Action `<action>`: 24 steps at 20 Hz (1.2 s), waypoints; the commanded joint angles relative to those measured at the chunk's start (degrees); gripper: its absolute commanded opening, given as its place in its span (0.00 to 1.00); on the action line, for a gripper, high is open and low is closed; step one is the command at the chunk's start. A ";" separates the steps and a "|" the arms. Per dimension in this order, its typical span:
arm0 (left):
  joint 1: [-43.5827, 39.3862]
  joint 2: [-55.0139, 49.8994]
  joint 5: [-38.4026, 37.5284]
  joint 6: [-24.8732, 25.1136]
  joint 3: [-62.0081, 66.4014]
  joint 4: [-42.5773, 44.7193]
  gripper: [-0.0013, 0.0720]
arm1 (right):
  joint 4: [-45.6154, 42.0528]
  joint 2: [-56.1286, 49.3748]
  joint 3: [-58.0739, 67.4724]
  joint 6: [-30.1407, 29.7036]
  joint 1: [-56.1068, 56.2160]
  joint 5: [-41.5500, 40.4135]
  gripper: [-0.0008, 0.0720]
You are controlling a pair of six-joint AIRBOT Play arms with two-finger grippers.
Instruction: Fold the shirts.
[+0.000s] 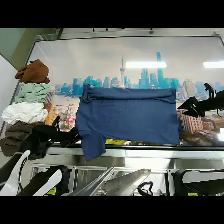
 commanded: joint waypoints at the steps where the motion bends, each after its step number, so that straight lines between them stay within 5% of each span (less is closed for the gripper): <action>1: -3.04 -7.54 -0.37 2.71 7.69 -1.33 0.04 | -1.05 0.28 -4.31 2.23 0.04 -1.77 0.73; 11: -10.12 -12.83 9.79 4.13 22.71 -1.22 0.04 | -16.90 7.30 -18.71 7.63 -1.62 1.60 0.70; 17: -10.14 -12.52 10.21 5.11 22.99 -1.38 0.04 | -4.96 7.54 -22.71 2.49 2.32 0.46 0.69; 18: -10.14 -11.76 9.90 5.53 22.99 -1.36 0.04 | -4.07 7.63 -22.69 2.19 3.10 0.24 0.61; 19: -10.14 -10.62 9.33 5.53 22.99 -1.33 0.04 | -3.45 7.63 -22.69 1.53 3.74 0.04 0.35; 21: -10.03 -7.17 8.83 5.51 22.99 -1.16 0.04 | -3.45 7.65 -22.58 1.42 4.11 -0.66 0.11; 24: -10.03 -0.81 12.09 0.42 22.97 6.27 0.04 | -4.52 10.08 -22.53 2.78 3.17 -1.44 0.03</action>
